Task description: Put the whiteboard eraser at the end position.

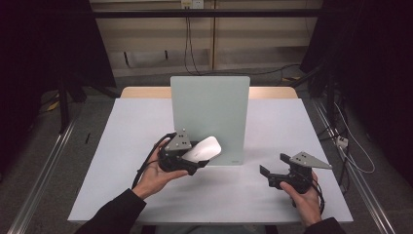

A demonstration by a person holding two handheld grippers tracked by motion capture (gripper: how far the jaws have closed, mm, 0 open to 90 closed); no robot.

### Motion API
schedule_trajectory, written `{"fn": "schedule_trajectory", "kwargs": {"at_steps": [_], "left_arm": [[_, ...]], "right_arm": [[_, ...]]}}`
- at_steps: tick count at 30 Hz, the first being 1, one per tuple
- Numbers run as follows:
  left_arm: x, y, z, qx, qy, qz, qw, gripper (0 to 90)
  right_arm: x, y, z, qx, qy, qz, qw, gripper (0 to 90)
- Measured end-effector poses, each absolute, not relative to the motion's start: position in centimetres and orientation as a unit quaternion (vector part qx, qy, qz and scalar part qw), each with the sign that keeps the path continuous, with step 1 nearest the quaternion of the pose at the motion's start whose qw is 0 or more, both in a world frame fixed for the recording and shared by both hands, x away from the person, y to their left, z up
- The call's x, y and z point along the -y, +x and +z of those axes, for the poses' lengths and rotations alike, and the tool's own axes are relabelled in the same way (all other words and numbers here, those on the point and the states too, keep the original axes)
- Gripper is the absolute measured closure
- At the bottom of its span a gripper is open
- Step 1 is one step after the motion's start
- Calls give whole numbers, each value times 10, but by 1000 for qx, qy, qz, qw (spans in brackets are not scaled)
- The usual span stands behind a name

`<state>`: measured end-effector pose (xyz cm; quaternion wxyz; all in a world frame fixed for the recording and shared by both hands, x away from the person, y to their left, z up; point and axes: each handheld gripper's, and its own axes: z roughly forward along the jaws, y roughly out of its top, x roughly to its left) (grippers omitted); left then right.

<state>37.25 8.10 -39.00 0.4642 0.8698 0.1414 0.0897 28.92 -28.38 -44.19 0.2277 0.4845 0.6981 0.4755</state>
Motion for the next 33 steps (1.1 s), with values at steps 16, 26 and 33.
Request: {"fn": "schedule_trajectory", "kwargs": {"at_steps": [16,26,33], "left_arm": [[-83,361,-401,-125,906,74,397,311],[-69,355,-414,-103,924,43,367,311],[-54,351,-421,-93,931,27,351,311]], "right_arm": [[285,286,-442,-700,480,475,232,76],[284,286,-441,-701,481,474,230,76],[283,286,-442,-701,480,474,231,76]]}}
